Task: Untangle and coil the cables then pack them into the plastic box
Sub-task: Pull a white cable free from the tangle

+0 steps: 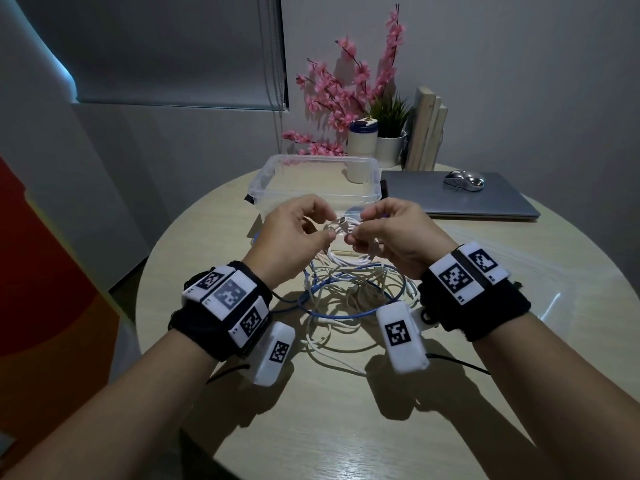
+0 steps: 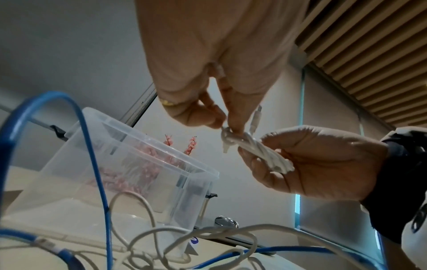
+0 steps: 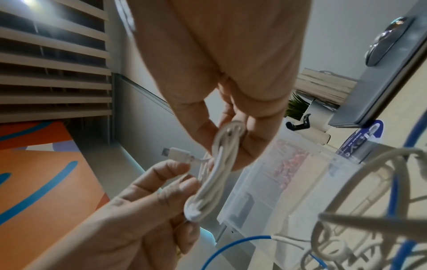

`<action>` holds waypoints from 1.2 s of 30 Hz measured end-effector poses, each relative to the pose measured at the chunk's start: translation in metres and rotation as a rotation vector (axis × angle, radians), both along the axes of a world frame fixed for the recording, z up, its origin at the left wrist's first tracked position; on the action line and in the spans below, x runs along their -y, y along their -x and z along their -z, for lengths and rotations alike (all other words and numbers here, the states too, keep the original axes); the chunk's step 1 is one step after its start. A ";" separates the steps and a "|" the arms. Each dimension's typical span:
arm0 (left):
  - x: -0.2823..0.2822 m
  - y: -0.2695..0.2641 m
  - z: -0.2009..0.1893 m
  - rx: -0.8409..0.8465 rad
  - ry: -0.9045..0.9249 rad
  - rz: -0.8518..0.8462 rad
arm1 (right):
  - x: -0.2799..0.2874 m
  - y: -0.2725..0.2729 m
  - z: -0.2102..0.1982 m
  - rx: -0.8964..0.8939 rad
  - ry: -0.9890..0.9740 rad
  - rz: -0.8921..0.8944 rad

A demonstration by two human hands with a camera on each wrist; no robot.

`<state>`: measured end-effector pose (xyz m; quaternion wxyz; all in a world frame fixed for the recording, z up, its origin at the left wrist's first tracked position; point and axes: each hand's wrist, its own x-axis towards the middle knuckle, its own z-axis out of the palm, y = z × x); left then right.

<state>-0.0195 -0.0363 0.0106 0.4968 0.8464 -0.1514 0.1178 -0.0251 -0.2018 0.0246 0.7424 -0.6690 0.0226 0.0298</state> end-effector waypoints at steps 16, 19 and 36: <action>0.004 -0.002 0.011 0.092 -0.062 -0.044 | 0.003 0.002 0.000 0.038 0.002 -0.105; 0.003 -0.001 0.008 0.125 -0.047 -0.051 | 0.002 0.002 0.001 0.040 0.075 -0.076; 0.002 -0.005 0.005 -0.074 0.140 -0.072 | 0.002 0.002 0.004 0.212 0.547 -0.149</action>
